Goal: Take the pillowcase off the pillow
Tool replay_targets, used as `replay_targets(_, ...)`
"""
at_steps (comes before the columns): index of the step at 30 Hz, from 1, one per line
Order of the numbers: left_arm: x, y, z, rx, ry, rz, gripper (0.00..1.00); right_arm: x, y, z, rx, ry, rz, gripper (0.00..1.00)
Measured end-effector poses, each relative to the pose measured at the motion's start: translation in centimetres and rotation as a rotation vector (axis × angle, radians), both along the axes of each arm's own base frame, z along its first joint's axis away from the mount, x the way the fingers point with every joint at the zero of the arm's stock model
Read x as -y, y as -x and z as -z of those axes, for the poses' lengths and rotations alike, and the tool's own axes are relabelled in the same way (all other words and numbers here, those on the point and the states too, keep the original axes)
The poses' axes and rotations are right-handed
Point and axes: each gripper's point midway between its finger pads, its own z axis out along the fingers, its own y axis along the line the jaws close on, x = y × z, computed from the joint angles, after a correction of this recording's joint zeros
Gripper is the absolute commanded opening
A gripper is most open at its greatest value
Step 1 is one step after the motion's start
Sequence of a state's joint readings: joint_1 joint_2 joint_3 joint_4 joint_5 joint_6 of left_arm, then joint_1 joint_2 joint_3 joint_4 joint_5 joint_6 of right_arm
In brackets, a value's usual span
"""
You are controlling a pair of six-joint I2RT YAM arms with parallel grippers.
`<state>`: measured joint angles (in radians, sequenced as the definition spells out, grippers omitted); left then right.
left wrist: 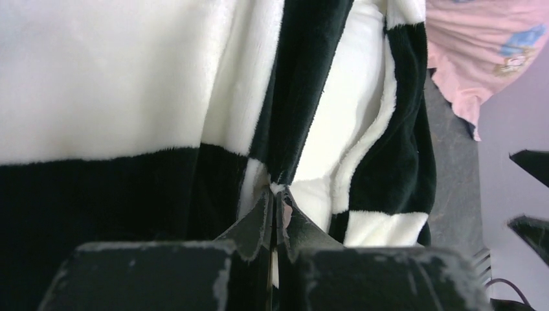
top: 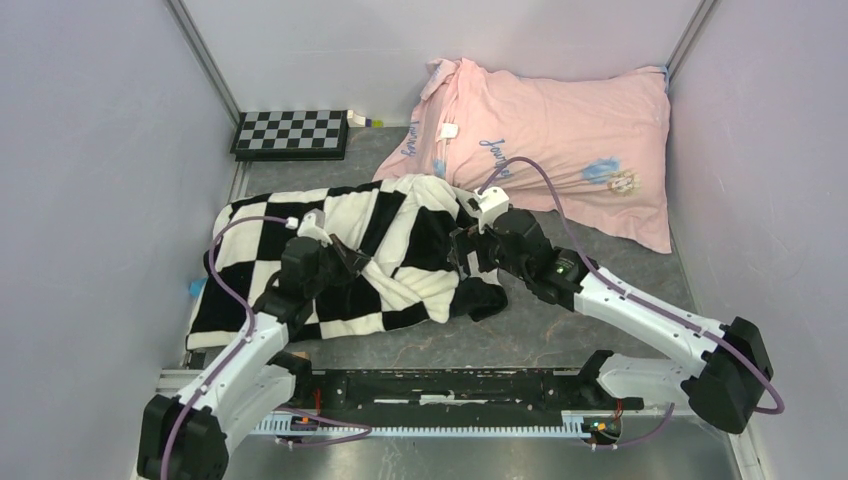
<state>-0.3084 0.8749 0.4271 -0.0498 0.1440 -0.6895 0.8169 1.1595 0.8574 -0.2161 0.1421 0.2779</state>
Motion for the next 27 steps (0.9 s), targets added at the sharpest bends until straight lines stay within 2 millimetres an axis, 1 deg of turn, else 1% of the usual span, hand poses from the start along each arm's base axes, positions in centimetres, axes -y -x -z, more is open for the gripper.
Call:
replay_targets(3,-0.3,0.6,-0.5,0.058,0.03,-0.013,0.02,0.5,-0.5,-0.3,0.025,0.005,0.045,0.98)
replay_targets(6,-0.7,0.7,-1.7,0.109,0.044,-0.041,0.02,1.5,-1.2,-1.2,0.075,-0.021,0.106,0.98)
replay_targets(9,-1.3,0.7,-2.3,0.149,0.066,-0.082,0.02,1.8,-1.7,-2.2,0.109,-0.046,0.138,0.98)
replay_targets(11,-1.6,1.0,-1.9,0.162,0.086,-0.104,0.03,1.8,-2.3,-2.2,0.104,-0.049,0.175,0.98)
replay_targets(13,-2.0,1.5,-0.8,0.156,0.109,-0.132,0.03,1.8,-3.1,-1.9,0.076,-0.039,0.236,0.98)
replay_targets(16,-2.6,2.1,0.4,0.141,0.137,-0.181,0.02,0.8,-4.5,-1.3,0.032,-0.013,0.282,0.98)
replay_targets(18,-2.8,2.2,0.5,0.142,0.14,-0.193,0.02,-0.2,-5.2,-1.1,0.013,-0.014,0.282,0.98)
replay_targets(23,-3.0,2.2,0.3,0.116,0.122,-0.205,0.02,-1.9,-5.4,0.4,-0.038,-0.032,0.255,0.98)
replay_targets(25,-3.0,2.1,0.2,0.103,0.117,-0.204,0.02,-2.8,-5.4,1.0,-0.056,-0.027,0.25,0.98)
replay_targets(27,-2.9,2.1,0.3,0.093,0.114,-0.202,0.02,-4.2,-5.6,1.4,-0.062,-0.013,0.242,0.98)
